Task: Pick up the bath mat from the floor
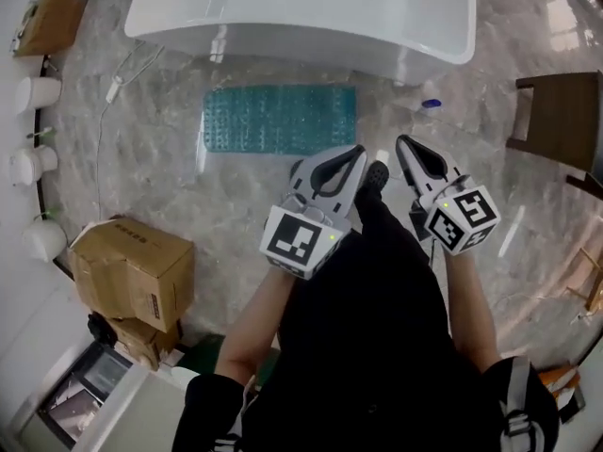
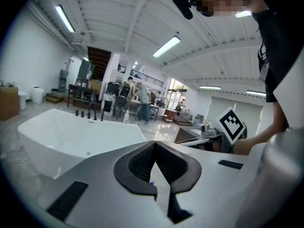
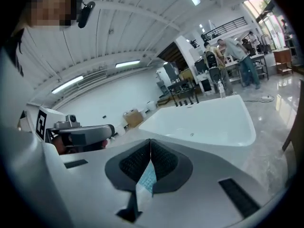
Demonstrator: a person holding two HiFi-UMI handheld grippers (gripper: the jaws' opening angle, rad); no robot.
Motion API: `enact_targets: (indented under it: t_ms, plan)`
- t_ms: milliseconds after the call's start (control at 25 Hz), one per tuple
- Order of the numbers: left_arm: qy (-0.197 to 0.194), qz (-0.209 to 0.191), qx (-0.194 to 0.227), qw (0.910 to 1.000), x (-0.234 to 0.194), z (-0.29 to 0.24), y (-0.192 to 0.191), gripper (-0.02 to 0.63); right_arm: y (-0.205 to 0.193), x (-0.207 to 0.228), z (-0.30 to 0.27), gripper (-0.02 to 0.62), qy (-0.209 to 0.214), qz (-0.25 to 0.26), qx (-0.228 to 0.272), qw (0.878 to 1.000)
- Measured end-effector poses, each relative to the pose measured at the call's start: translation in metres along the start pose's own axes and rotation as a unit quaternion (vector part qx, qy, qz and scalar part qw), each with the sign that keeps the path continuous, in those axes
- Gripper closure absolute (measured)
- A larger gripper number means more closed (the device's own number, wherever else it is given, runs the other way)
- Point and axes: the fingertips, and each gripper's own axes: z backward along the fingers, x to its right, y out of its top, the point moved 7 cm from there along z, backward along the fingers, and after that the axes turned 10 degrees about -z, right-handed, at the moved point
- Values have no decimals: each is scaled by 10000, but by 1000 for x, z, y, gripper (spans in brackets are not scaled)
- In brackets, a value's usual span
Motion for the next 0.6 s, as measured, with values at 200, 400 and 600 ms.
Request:
enact_targets:
  t_ms: [200, 400, 600]
  plan:
    - [711, 424, -61, 9966, -26, -4, -29, 604, -17, 21, -47, 581, 413, 115, -593, 9973]
    - [904, 866, -254, 9918, -54, -18, -98, 604, -70, 54, -106, 581, 452, 147, -977, 9941]
    - [873, 1088, -464, 9891, -85, -49, -189, 604, -144, 106, -157, 581, 316, -16, -1338, 9905]
